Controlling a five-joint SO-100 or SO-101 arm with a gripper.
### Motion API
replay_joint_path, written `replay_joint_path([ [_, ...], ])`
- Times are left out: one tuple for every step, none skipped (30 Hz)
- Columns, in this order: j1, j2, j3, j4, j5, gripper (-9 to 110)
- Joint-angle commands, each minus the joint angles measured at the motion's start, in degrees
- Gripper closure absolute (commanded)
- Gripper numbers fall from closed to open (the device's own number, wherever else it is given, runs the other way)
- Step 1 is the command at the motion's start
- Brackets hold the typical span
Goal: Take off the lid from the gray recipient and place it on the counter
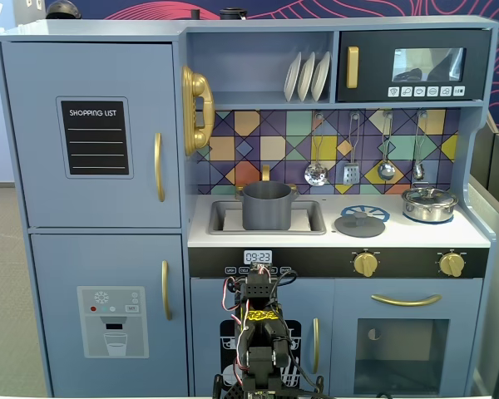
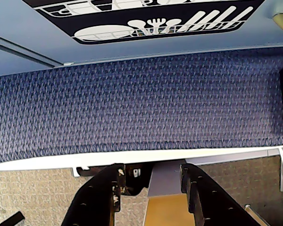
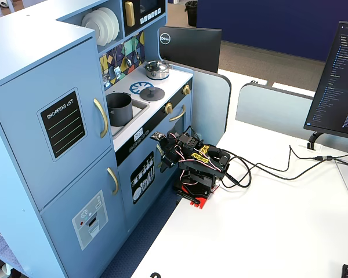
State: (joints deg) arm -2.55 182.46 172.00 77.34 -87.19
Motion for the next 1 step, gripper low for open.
replay_joint_path([
  [0.7,-0.4,-0.1,10.3,0.6,94],
])
